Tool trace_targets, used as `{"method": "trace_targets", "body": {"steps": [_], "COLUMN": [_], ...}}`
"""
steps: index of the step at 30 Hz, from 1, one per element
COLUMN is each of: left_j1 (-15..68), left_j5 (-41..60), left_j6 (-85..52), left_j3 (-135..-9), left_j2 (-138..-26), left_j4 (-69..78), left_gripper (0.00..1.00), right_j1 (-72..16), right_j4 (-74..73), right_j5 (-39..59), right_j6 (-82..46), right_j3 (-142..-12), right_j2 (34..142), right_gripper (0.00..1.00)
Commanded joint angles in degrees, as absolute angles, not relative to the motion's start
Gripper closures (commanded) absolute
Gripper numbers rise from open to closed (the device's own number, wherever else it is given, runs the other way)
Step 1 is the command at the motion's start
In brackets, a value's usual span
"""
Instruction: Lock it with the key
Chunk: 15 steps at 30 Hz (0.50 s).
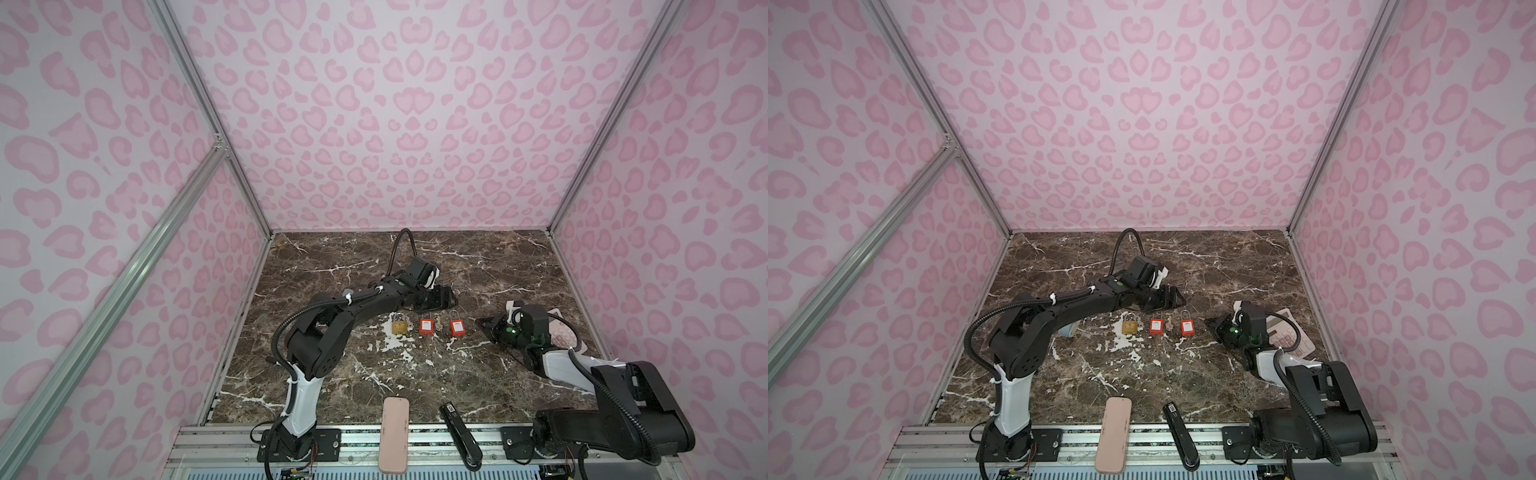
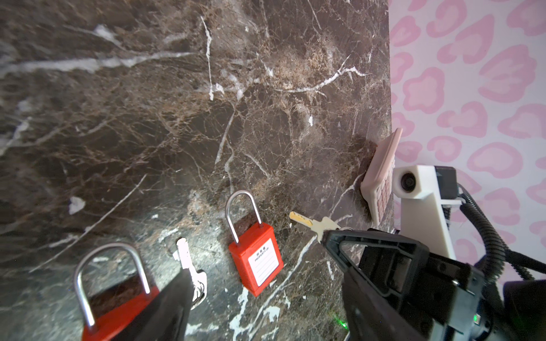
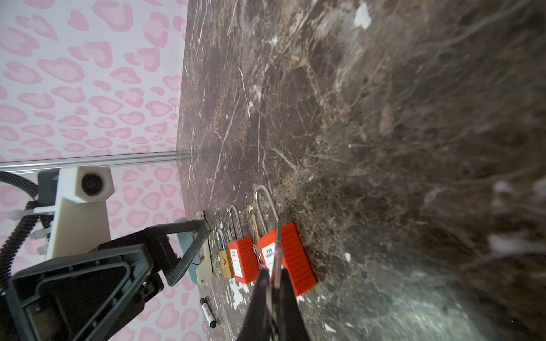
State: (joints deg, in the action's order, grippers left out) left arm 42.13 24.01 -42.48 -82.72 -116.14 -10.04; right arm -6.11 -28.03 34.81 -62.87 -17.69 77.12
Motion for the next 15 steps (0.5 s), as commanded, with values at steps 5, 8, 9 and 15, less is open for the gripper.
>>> {"method": "trace_targets", "body": {"steps": [5,8,9,15], "left_j1": [42.06,42.10,42.04,42.10], "left_j5": [23.87,23.80,23.80,23.91], "left_j6": [-42.16,-42.19,-42.25,-42.23], "left_j3": [-82.00,-81.90,-81.85,-81.57], "left_j2": [-114.87,-114.78,-114.67,-114.57], "left_j4": [-8.36,-8.35,-8.23,-8.02], "left_gripper": [0.19,0.19,0.19,0.19], "right_j1": [-7.10,-7.27,-7.41,-7.60], "right_j4": [-29.90,-29.90,-30.05,-30.90], "right_j5": [33.33,33.07,32.83,32.17], "right_j6": [-63.28,-63.30,-63.35,-63.39], "right_j3": [-16.99,-16.62,-16.47,-16.17], "right_j2": [77.50,77.86,78.02,79.51], "right_gripper": [1.00,1.00,1.00,1.00]}}
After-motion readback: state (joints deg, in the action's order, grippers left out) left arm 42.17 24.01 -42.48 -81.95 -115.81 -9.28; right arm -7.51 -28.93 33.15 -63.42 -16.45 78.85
